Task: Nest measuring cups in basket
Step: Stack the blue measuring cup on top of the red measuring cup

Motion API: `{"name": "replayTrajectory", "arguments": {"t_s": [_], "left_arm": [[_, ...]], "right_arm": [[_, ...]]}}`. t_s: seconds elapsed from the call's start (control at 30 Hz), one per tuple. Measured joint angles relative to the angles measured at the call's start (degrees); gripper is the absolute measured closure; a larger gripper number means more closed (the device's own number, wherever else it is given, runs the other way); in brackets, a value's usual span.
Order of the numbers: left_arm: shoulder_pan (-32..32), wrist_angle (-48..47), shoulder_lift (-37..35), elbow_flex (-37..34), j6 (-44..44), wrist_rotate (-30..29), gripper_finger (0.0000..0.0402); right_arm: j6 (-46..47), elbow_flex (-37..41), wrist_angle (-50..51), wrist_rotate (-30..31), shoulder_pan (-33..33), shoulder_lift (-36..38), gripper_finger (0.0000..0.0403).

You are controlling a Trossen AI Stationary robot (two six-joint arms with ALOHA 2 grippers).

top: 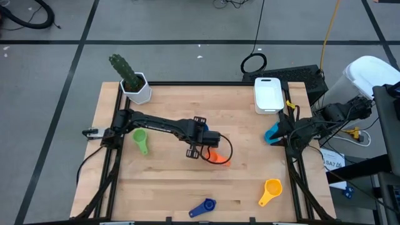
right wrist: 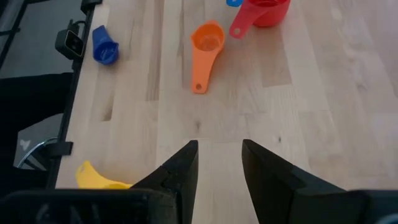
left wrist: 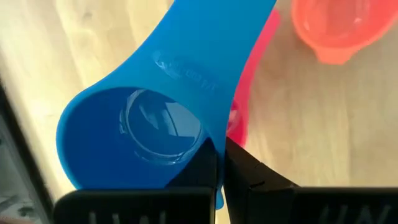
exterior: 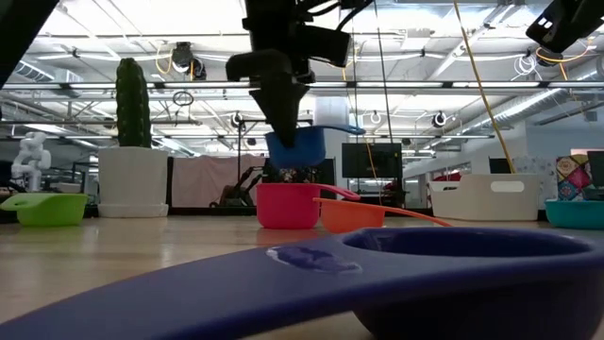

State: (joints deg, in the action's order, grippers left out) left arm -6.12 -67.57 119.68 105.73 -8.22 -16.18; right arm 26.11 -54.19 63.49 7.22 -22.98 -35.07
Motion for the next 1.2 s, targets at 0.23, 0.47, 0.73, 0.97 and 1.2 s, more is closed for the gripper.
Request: {"name": "replayTrajectory", "arguments": {"t_s": [0.23, 0.47, 0.73, 0.97, 1.2], "left_arm": [[1.07, 0.21, -0.02, 0.02, 3.89, 3.98, 0.0396], [1.22, 0.33, 0.0, 0.02, 5.39, 4.59, 0.0363], [1.26, 0.35, 0.0, 0.02, 5.78, 4.59, 0.0307], [1.22, 0.36, 0.0, 0.02, 5.78, 4.59, 0.028], [1.24, 0.35, 0.0, 0.02, 5.76, 4.59, 0.0279]], "right_arm": [[-0.39, 0.02, 0.02, -0.02, 0.0, 0.0, 0.0284], [-0.22, 0.02, 0.0, -1.05, 0.0, 0.0, 0.0284], [0.35, 0.04, 0.01, -1.57, 0.0, 0.0, 0.0284], [0.42, 0.04, 0.02, -1.57, 0.0, 0.0, 0.0284], [1.58, 0.04, 0.95, -1.55, 0.0, 0.0, 0.0284]]}}
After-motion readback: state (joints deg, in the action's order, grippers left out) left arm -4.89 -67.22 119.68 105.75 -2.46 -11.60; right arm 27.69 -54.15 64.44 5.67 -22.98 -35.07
